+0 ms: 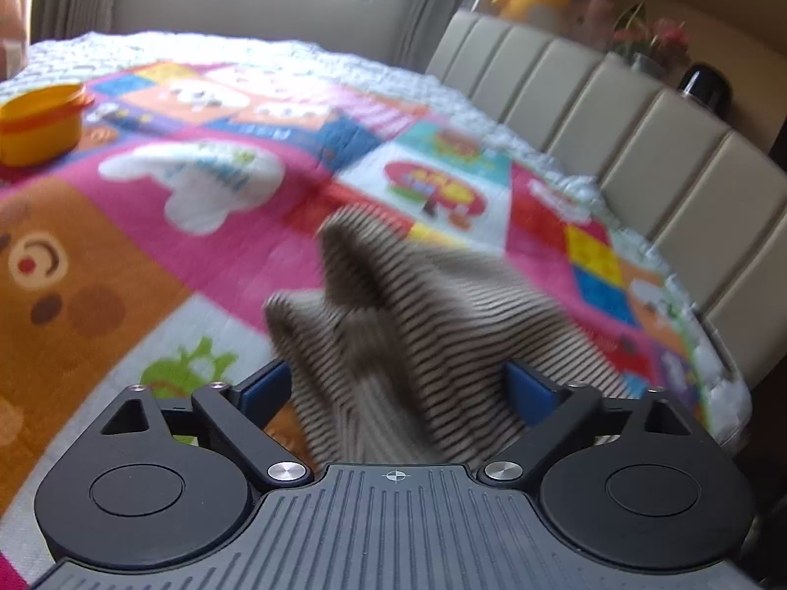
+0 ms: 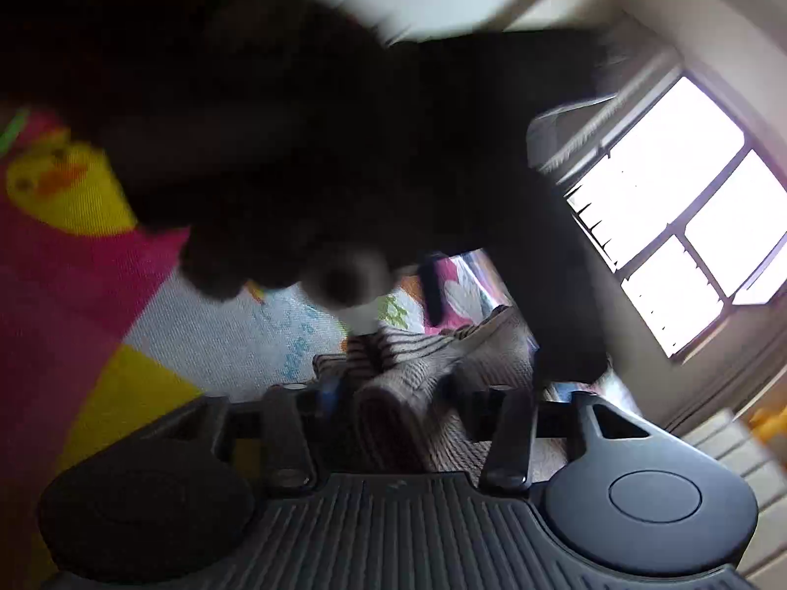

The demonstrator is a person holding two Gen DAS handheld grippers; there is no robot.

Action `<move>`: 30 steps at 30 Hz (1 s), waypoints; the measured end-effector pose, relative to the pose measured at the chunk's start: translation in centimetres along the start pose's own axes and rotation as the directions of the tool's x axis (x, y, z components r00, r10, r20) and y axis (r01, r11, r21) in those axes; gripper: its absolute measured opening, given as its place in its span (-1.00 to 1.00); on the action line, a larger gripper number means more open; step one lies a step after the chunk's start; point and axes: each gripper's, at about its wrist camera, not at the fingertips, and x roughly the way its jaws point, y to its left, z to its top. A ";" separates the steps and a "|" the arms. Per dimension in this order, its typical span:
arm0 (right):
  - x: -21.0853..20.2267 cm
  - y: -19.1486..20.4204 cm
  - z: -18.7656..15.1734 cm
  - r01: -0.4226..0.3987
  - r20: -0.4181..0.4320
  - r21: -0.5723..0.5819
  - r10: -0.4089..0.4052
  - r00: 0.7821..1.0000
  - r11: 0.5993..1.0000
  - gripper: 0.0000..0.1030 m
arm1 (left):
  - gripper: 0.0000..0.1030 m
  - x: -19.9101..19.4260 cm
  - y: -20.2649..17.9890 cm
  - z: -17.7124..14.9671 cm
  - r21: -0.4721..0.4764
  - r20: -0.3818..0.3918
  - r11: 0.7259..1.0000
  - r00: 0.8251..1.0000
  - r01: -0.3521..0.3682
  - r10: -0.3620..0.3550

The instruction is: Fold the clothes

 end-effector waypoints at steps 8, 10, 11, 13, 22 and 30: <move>-5.4 -10.3 -4.9 -0.067 0.052 0.610 0.045 0.998 0.789 1.00 | 0.97 -0.2 2.4 -1.4 -0.059 0.012 0.997 0.999 0.047 -0.046; -5.1 -12.6 -7.3 -0.094 0.065 0.746 0.069 0.995 0.659 1.00 | 0.97 -0.2 2.4 -1.4 -0.054 0.013 0.998 0.999 0.044 -0.043; -4.6 -13.5 -8.3 -0.100 0.063 0.799 0.083 0.995 0.594 1.00 | 0.97 -0.3 2.2 -1.4 -0.050 0.015 0.998 0.999 0.041 -0.040; -3.4 -14.1 -9.9 -0.123 0.071 0.864 0.125 0.990 0.489 1.00 | 0.97 -0.5 2.1 -1.4 -0.042 0.018 0.999 0.999 0.035 -0.035; 1.4 -12.6 -9.7 -0.157 0.080 0.917 0.218 0.973 0.366 0.09 | 0.98 -1.8 4.2 -2.0 -0.060 0.026 0.998 1.000 0.006 -0.004; 0.7 -10.0 -5.0 -0.120 -0.027 0.690 0.191 0.981 0.714 0.13 | 1.00 -2.4 5.5 -2.5 -0.069 0.059 0.998 0.998 -0.007 0.011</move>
